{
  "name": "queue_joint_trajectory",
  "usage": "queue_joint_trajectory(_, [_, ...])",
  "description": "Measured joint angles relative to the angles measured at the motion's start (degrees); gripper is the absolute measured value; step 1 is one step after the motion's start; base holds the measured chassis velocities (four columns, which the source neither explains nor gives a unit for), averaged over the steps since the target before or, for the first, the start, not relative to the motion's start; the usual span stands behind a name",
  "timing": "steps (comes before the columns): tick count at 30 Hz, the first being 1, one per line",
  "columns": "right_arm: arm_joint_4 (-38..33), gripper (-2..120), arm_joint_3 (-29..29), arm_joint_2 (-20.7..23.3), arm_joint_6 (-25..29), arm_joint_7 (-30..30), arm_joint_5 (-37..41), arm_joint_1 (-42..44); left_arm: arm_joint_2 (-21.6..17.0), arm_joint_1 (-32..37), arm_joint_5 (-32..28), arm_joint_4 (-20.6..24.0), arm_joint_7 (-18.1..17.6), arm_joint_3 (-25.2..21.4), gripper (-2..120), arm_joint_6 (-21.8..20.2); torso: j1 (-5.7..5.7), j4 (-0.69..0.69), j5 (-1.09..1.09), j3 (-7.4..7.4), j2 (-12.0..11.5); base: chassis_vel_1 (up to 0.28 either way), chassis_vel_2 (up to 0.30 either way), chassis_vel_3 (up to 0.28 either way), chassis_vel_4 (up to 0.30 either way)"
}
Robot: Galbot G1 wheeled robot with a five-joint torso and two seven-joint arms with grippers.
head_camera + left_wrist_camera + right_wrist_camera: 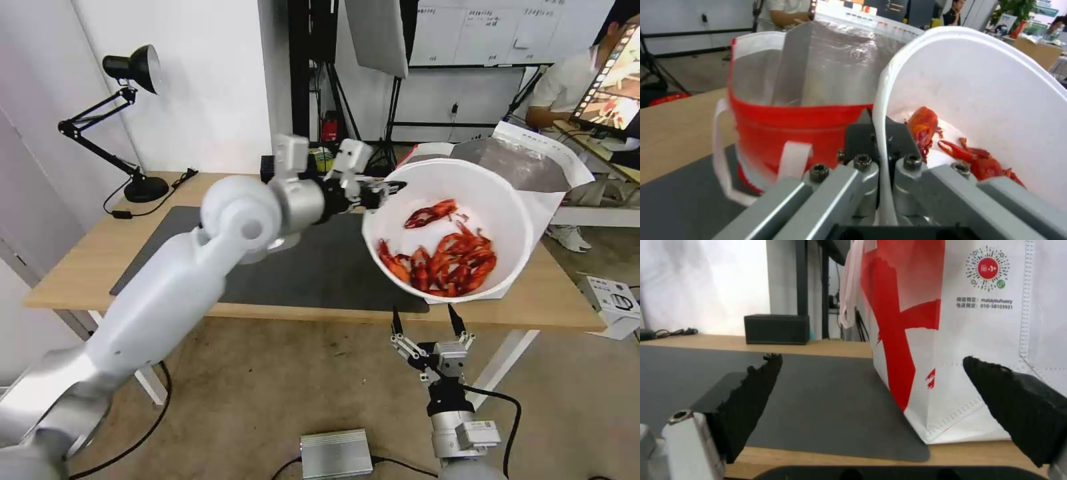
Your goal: Pick up the trash from the table and place it into the takeout bag.
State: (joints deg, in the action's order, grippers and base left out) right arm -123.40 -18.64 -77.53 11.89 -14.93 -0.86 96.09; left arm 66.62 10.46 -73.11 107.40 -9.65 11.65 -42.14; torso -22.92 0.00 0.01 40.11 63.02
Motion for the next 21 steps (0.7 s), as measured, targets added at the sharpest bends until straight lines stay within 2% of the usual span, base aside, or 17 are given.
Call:
queue_joint_trajectory(10, [0.0, 100, 0.0, 0.0, 0.0, 0.0, 0.0, 0.0, 5.9, -4.6, -1.6, -4.5, -2.9, 2.4, 0, 0.0, 0.00, 0.00, 0.00, 0.00, 0.0, 0.000, 0.000, 0.000, 0.000])
queue_joint_trajectory(16, [0.0, 100, 0.0, 0.0, 0.0, 0.0, 0.0, 0.0, 7.6, -7.2, -2.8, -6.4, -4.4, 2.9, 0, 0.0, 0.00, 0.00, 0.00, -0.01, 0.0, 0.000, 0.000, 0.000, 0.000])
queue_joint_trajectory(21, [0.0, 100, 0.0, 0.0, 0.0, 0.0, 0.0, 0.0, 10.8, -9.4, -5.0, -8.9, -8.4, 3.4, 0, 0.0, 0.00, 0.01, -0.01, -0.01, 0.0, 0.000, 0.000, 0.000, 0.000])
